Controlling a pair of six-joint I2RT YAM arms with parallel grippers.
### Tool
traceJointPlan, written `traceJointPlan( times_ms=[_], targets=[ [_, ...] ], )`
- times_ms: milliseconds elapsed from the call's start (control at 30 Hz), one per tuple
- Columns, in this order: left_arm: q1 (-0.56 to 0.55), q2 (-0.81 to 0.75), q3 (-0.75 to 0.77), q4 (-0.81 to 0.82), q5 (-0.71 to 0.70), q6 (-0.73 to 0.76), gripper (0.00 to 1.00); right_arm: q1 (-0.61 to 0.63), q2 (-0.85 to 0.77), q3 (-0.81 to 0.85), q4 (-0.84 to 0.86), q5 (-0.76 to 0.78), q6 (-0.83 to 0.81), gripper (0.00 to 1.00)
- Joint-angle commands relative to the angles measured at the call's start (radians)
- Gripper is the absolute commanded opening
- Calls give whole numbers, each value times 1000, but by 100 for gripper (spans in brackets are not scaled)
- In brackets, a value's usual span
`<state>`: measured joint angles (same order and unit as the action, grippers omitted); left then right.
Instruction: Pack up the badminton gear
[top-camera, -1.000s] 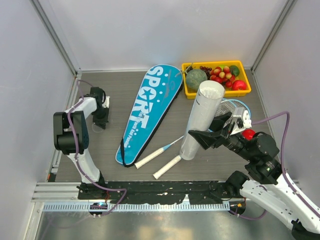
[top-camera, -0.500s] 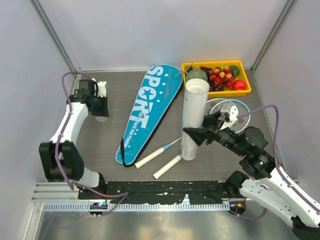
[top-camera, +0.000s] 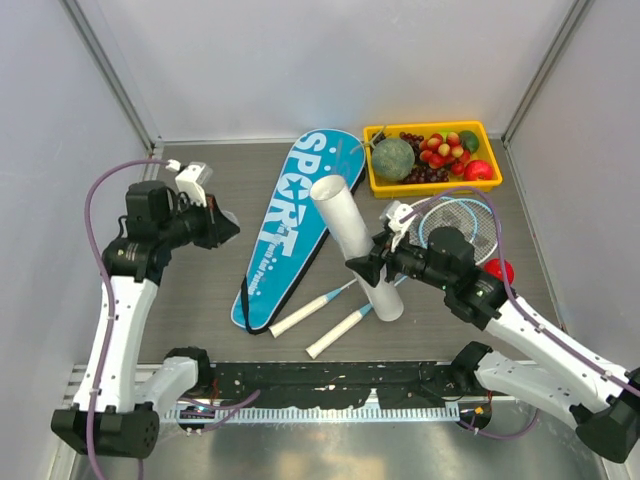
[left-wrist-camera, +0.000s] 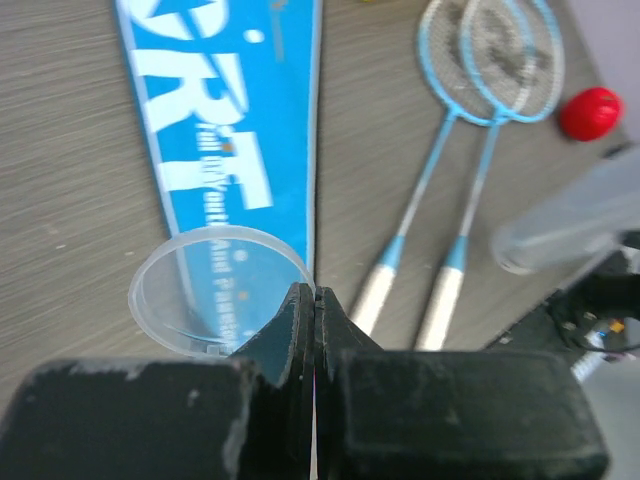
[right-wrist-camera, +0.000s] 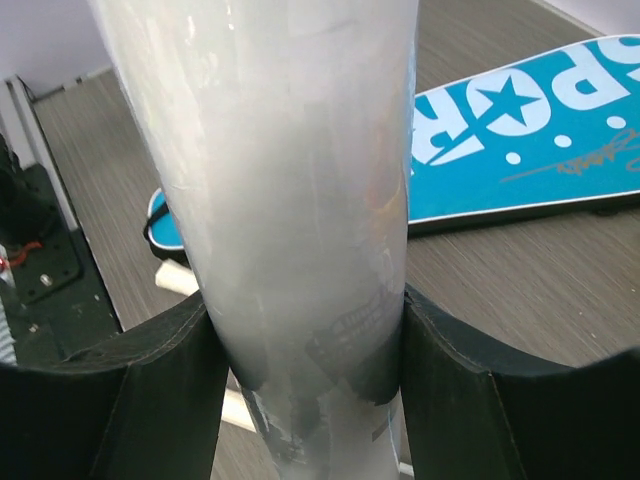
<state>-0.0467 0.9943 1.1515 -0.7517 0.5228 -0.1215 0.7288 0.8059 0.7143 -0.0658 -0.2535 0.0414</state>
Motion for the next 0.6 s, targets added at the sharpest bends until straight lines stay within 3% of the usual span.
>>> traceJointPlan(
  times_ms=[0, 333, 567],
  targets=[
    [-38, -66, -15, 66, 190, -108, 0, 1, 65, 111, -15, -46, -147, 39],
    [-110, -163, 11, 98, 301, -174, 0, 3, 160, 249, -189, -75, -356, 38],
    [-127, -201, 37, 133, 397, -244, 0, 6, 133, 263, -330, -79, -636, 41]
  ],
)
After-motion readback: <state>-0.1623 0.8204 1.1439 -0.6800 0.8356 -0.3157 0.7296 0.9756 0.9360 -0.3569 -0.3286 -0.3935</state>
